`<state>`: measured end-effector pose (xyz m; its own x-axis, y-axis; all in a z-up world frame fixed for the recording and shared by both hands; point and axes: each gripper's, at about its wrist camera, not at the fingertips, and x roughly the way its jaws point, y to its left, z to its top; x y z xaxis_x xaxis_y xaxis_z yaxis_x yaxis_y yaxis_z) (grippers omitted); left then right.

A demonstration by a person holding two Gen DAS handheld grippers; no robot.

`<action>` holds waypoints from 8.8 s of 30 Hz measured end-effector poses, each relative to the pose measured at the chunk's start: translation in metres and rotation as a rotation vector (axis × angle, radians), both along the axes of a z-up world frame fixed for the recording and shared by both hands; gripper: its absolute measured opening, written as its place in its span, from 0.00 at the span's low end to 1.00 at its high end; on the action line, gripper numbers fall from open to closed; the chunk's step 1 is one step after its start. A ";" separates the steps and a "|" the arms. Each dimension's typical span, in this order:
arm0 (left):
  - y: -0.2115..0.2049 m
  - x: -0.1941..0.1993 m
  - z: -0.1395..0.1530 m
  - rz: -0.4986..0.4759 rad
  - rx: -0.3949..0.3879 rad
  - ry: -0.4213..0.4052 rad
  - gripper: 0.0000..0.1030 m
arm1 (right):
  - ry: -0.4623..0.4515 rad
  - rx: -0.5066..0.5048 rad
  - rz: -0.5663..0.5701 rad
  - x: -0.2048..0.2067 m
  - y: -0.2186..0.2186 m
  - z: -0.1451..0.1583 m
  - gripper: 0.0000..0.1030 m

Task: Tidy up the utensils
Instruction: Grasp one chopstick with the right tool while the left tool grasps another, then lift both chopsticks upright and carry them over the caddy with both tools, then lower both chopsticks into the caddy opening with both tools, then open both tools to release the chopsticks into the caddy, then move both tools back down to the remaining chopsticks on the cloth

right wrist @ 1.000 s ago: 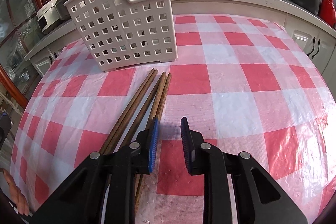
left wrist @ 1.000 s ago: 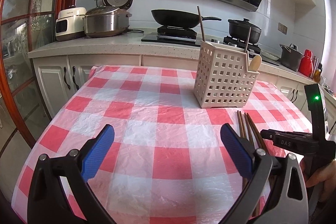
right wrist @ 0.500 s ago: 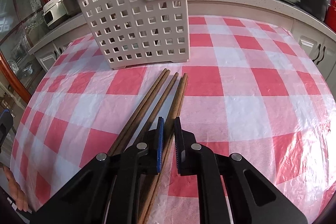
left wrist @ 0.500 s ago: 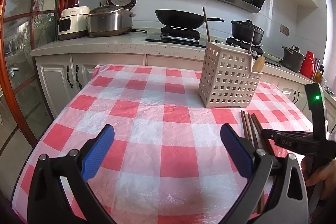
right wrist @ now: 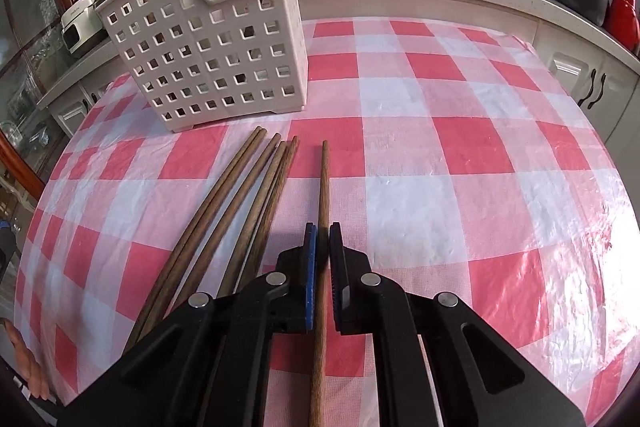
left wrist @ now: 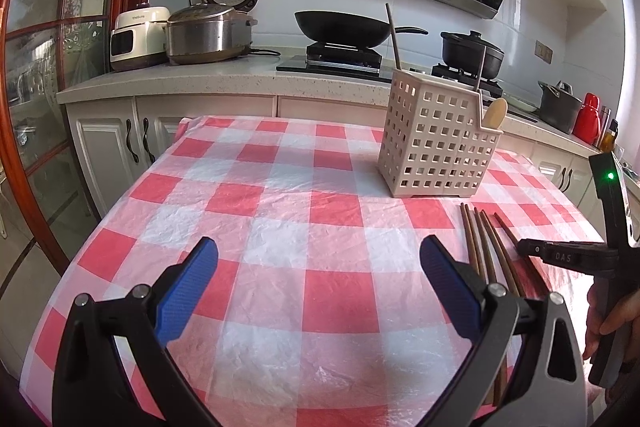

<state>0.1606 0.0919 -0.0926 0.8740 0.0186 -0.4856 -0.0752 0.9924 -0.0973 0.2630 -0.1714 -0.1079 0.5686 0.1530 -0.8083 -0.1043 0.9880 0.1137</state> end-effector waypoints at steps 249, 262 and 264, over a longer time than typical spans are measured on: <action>-0.036 0.012 0.014 -0.019 0.004 0.074 0.90 | -0.137 0.167 -0.001 -0.043 -0.023 0.034 0.39; -0.022 0.013 0.009 0.001 -0.031 0.075 0.90 | -0.111 0.148 0.023 -0.041 -0.008 0.026 0.39; -0.021 0.012 0.008 0.003 -0.033 0.075 0.90 | -0.107 0.144 0.030 -0.042 -0.005 0.025 0.39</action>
